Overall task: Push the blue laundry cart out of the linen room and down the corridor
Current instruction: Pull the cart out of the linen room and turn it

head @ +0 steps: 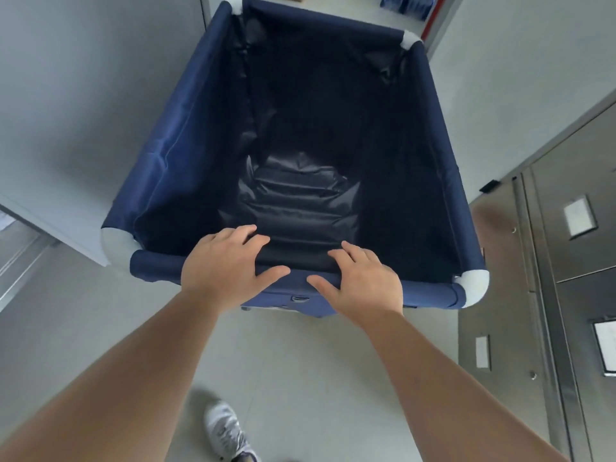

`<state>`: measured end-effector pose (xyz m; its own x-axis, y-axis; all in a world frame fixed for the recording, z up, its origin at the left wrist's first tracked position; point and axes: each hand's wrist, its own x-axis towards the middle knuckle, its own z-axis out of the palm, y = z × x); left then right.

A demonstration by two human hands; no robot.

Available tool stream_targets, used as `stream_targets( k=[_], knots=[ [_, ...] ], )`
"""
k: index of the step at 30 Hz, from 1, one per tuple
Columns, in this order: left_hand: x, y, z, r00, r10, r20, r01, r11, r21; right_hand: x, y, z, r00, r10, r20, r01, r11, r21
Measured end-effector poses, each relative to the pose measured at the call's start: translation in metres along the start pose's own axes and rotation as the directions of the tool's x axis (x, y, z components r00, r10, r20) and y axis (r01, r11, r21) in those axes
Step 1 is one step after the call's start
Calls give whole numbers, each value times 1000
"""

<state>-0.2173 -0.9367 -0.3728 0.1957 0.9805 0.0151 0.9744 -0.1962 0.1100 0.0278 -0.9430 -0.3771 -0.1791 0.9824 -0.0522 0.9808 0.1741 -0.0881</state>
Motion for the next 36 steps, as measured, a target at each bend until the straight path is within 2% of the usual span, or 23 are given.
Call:
stream_targets(
  k=[6,18,36],
  knots=[
    [68,-12,-1,999,7,34,-7,1000,5,68,12,-10,999,1,42,-1,1000,-2],
    [216,-46,-1,997,44,70,-46,999,25,207,35,-20,999,17,29,-17,1000,-16],
    [440,-83,5,999,31,4,-31,999,-4,429,81,-31,1000,11,-28,-11,1000,-4]
  ],
)
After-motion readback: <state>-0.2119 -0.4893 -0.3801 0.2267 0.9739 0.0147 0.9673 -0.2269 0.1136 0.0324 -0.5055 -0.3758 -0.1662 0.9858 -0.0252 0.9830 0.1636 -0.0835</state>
